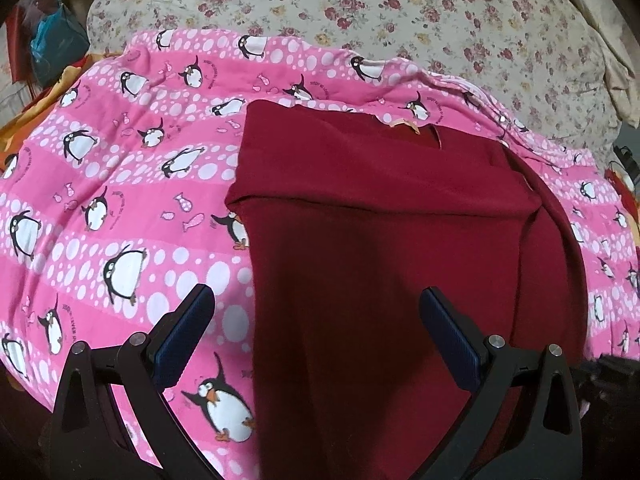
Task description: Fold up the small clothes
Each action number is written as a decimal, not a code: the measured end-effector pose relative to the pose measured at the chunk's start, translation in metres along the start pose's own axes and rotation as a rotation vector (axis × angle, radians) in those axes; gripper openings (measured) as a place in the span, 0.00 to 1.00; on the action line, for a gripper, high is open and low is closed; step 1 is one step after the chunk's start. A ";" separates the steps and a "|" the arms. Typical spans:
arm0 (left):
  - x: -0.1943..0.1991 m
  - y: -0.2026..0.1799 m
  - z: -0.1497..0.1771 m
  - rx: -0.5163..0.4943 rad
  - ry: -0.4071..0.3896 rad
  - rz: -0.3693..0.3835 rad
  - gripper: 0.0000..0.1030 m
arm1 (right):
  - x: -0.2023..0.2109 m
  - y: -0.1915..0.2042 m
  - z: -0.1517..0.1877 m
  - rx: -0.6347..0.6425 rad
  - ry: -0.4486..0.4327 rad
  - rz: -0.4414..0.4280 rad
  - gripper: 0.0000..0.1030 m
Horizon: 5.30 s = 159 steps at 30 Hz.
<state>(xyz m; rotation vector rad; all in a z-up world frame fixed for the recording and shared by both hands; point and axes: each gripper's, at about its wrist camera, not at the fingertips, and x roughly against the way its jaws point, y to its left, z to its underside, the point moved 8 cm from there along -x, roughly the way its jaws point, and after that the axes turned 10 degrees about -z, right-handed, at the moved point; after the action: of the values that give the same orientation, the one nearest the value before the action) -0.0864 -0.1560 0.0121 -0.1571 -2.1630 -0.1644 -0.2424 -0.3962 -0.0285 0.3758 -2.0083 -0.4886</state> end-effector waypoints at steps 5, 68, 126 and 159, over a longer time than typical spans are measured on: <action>0.010 0.021 -0.006 0.043 -0.020 0.016 0.99 | 0.010 0.042 -0.040 0.086 -0.054 -0.096 0.13; 0.035 -0.044 0.091 0.006 0.172 0.280 0.93 | -0.011 0.045 -0.001 -0.050 0.009 -0.383 0.56; 0.036 -0.071 0.066 0.070 0.138 0.370 0.14 | 0.006 0.006 -0.014 -0.206 -0.083 -0.369 0.63; 0.080 -0.006 -0.106 0.022 -0.191 0.307 0.05 | -0.005 -0.078 -0.213 -0.188 -0.190 0.056 0.63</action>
<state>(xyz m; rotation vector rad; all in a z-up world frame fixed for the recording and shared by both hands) -0.0464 -0.1769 0.1377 -0.5053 -2.2966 0.0532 -0.0469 -0.5005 0.0195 0.1615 -2.1271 -0.6940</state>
